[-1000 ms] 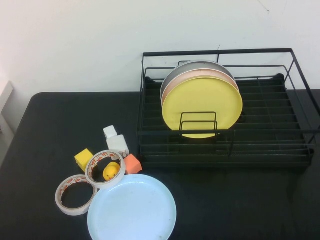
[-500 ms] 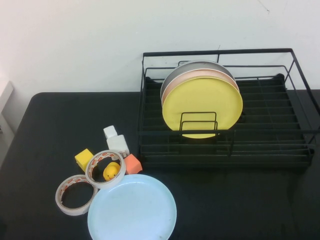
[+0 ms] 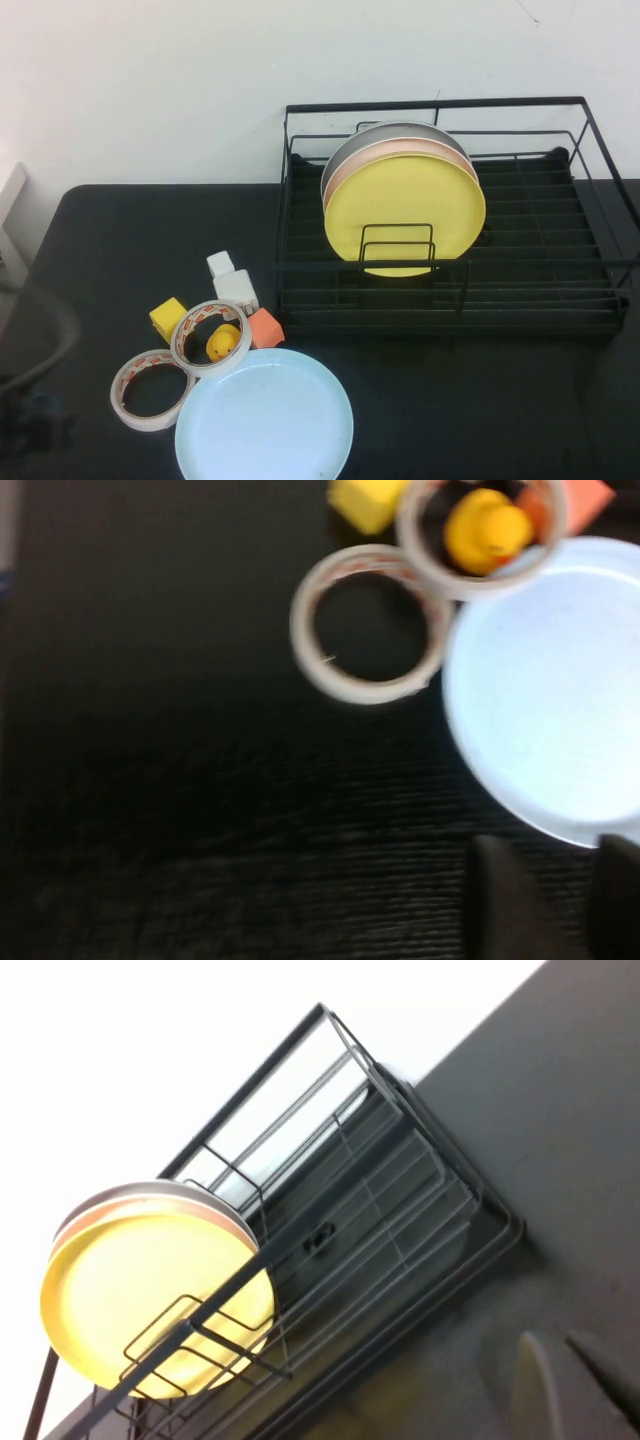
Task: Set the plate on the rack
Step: Pick up the plate from the table
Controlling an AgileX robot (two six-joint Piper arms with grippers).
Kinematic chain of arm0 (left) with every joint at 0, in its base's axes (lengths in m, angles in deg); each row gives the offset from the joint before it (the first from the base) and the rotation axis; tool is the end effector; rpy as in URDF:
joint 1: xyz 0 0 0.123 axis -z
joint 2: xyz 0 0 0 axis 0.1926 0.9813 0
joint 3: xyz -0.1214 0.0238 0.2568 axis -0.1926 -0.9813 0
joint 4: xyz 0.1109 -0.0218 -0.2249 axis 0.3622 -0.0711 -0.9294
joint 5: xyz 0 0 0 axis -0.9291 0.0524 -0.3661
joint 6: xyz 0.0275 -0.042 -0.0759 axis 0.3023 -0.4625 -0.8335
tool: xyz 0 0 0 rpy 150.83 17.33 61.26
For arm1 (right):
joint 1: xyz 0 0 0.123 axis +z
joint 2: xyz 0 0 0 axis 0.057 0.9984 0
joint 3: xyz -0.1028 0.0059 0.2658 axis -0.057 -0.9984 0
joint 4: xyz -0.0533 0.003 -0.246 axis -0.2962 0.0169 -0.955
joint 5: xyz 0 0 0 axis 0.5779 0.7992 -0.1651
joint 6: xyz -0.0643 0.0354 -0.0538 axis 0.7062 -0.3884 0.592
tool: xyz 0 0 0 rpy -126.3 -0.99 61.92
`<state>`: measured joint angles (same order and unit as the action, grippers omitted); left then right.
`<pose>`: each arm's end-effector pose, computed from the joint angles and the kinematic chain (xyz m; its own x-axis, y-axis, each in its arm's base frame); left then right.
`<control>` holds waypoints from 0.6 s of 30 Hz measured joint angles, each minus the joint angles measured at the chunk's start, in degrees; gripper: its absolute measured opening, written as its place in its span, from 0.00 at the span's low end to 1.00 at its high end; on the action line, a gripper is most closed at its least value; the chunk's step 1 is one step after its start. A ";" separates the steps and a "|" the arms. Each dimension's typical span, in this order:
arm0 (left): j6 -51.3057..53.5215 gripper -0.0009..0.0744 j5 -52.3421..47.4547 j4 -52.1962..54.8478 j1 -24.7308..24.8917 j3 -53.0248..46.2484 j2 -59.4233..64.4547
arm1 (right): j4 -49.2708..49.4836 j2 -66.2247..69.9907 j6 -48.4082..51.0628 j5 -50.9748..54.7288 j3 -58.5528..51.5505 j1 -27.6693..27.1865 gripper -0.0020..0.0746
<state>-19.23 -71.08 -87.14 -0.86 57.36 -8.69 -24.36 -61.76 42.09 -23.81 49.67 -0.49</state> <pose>0.1456 -0.0317 0.3007 -0.7705 0.0267 -0.6369 0.1294 0.9849 -0.1153 0.0551 0.0002 0.1816 -0.1135 0.7030 -0.7020 0.1434 0.7108 0.6886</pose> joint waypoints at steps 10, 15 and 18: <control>-4.19 0.59 0.24 0.96 9.71 8.62 24.12 | 0.00 0.00 0.00 2.37 0.00 0.00 0.02; -7.17 0.60 2.74 1.33 9.93 9.95 35.16 | 0.00 0.00 0.00 2.37 0.00 0.00 0.02; -8.74 0.60 4.93 1.42 9.93 10.18 40.60 | 0.00 0.00 -0.09 2.46 0.00 0.00 0.02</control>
<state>-27.97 -66.16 -85.73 9.07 67.54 31.92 -24.36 -61.76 41.99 -21.36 49.67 -0.49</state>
